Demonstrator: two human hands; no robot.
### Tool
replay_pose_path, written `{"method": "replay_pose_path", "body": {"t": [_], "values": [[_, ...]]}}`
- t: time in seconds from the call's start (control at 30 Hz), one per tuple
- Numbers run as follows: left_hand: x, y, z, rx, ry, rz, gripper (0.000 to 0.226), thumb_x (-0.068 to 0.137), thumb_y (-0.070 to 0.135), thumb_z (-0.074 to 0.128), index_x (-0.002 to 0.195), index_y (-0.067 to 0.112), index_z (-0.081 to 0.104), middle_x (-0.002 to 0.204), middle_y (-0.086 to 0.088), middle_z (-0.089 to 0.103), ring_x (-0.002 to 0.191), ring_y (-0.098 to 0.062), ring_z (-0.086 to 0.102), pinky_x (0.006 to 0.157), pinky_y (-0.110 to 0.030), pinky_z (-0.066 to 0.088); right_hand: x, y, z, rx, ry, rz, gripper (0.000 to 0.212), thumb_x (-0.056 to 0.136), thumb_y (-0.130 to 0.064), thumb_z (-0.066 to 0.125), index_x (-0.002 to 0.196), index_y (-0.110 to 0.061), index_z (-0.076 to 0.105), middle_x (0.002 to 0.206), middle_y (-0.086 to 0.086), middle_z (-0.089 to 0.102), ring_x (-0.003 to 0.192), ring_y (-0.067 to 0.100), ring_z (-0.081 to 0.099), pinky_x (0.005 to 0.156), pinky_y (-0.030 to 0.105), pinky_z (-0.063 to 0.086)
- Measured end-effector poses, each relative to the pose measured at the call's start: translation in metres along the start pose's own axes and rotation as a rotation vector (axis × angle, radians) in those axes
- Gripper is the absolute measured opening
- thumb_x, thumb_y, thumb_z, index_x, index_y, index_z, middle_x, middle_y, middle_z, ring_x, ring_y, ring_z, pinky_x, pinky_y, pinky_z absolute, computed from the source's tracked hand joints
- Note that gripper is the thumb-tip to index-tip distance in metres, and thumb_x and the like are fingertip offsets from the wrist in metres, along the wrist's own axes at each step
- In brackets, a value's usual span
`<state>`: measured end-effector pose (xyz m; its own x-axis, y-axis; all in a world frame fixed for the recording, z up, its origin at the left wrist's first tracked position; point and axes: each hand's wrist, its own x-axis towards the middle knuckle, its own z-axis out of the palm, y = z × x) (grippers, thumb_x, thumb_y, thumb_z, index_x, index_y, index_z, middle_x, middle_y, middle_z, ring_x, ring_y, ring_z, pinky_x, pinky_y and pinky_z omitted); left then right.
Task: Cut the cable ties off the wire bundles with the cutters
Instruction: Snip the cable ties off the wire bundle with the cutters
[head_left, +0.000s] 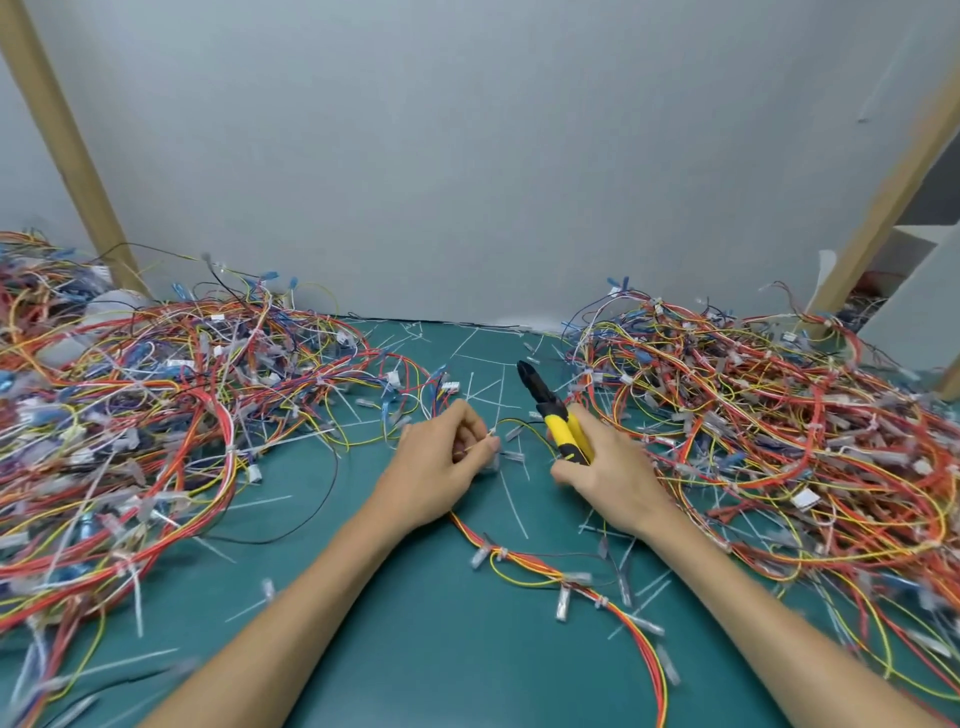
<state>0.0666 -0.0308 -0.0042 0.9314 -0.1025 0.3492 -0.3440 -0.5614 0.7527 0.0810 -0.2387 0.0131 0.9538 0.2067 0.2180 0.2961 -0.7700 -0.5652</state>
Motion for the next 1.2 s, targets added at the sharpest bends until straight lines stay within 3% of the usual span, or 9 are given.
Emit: {"method": "replay_pose_path", "body": {"t": [0.13, 0.2, 0.3, 0.37, 0.57, 0.7, 0.83, 0.97, 1.2], "values": [[0.0, -0.002, -0.002, -0.087, -0.018, -0.02, 0.014, 0.081, 0.027, 0.077, 0.083, 0.02, 0.065, 0.076, 0.005, 0.069, 0.075, -0.005, 0.063, 0.069, -0.009, 0.043, -0.001, 0.001, 0.002, 0.008, 0.051, 0.035, 0.076, 0.063, -0.045, 0.054, 0.133, -0.014, 0.046, 0.112, 0.021, 0.063, 0.1, 0.039, 0.055, 0.083, 0.043, 0.044], [0.001, -0.004, -0.006, -0.073, -0.062, -0.014, 0.015, 0.077, 0.026, 0.081, 0.082, 0.021, 0.067, 0.077, 0.007, 0.07, 0.075, 0.0, 0.063, 0.069, -0.008, 0.043, -0.002, 0.0, 0.003, -0.02, 0.072, 0.01, 0.071, 0.064, -0.045, 0.055, 0.129, -0.016, 0.048, 0.103, 0.017, 0.065, 0.093, 0.037, 0.057, 0.076, 0.041, 0.044], [0.003, -0.007, -0.016, -0.089, -0.17, 0.017, 0.012, 0.077, 0.023, 0.082, 0.083, 0.021, 0.071, 0.08, 0.008, 0.073, 0.077, -0.001, 0.066, 0.072, -0.012, 0.046, -0.002, 0.003, 0.004, -0.064, 0.067, -0.035, 0.039, 0.065, -0.044, 0.057, 0.097, -0.025, 0.045, 0.068, 0.002, 0.054, 0.064, 0.022, 0.051, 0.057, 0.034, 0.038], [0.004, -0.006, -0.026, -0.094, -0.251, 0.024, 0.007, 0.079, 0.025, 0.08, 0.084, 0.024, 0.076, 0.081, 0.01, 0.074, 0.075, 0.0, 0.066, 0.072, -0.015, 0.049, -0.002, 0.005, 0.005, -0.147, 0.059, -0.066, 0.033, 0.065, -0.045, 0.056, 0.087, -0.028, 0.037, 0.061, -0.004, 0.047, 0.058, 0.012, 0.046, 0.05, 0.031, 0.03], [0.003, -0.009, -0.033, -0.037, -0.25, 0.01, 0.011, 0.09, 0.029, 0.068, 0.085, 0.024, 0.077, 0.081, 0.007, 0.075, 0.081, -0.016, 0.069, 0.079, -0.033, 0.053, -0.003, 0.01, 0.006, -0.195, 0.06, -0.127, 0.036, 0.062, -0.048, 0.056, 0.086, -0.036, 0.032, 0.06, -0.008, 0.046, 0.059, 0.006, 0.046, 0.051, 0.029, 0.03], [-0.001, -0.006, -0.023, -0.035, -0.145, 0.046, 0.02, 0.096, 0.022, 0.058, 0.077, 0.022, 0.065, 0.07, 0.003, 0.068, 0.069, -0.019, 0.061, 0.07, -0.031, 0.047, -0.005, 0.011, 0.008, -0.166, 0.097, -0.136, 0.045, 0.063, -0.046, 0.058, 0.101, -0.043, 0.035, 0.069, -0.017, 0.048, 0.065, -0.004, 0.045, 0.059, 0.029, 0.032], [0.0, -0.008, -0.024, -0.023, -0.094, 0.024, 0.021, 0.096, 0.021, 0.057, 0.077, 0.025, 0.065, 0.062, 0.006, 0.057, 0.058, -0.008, 0.05, 0.058, -0.021, 0.04, -0.006, 0.009, 0.008, -0.228, 0.171, -0.124, 0.051, 0.065, -0.046, 0.061, 0.111, -0.036, 0.04, 0.079, -0.017, 0.049, 0.073, 0.015, 0.051, 0.065, 0.028, 0.033], [0.001, -0.009, -0.023, -0.018, -0.116, -0.004, 0.021, 0.097, 0.023, 0.056, 0.078, 0.022, 0.066, 0.06, 0.004, 0.054, 0.05, -0.008, 0.051, 0.053, -0.019, 0.042, -0.005, 0.01, 0.007, -0.244, 0.226, -0.082, 0.052, 0.07, -0.04, 0.071, 0.113, -0.032, 0.042, 0.089, -0.012, 0.051, 0.08, 0.016, 0.051, 0.067, 0.028, 0.037], [0.001, -0.009, -0.023, 0.007, -0.103, -0.01, 0.021, 0.096, 0.024, 0.057, 0.078, 0.024, 0.068, 0.062, -0.008, 0.058, 0.05, -0.006, 0.049, 0.051, -0.013, 0.033, -0.007, 0.009, 0.004, -0.144, 0.325, -0.091, 0.029, 0.077, -0.024, 0.07, 0.082, -0.023, 0.042, 0.06, -0.005, 0.052, 0.061, 0.021, 0.054, 0.054, 0.029, 0.033]]}}
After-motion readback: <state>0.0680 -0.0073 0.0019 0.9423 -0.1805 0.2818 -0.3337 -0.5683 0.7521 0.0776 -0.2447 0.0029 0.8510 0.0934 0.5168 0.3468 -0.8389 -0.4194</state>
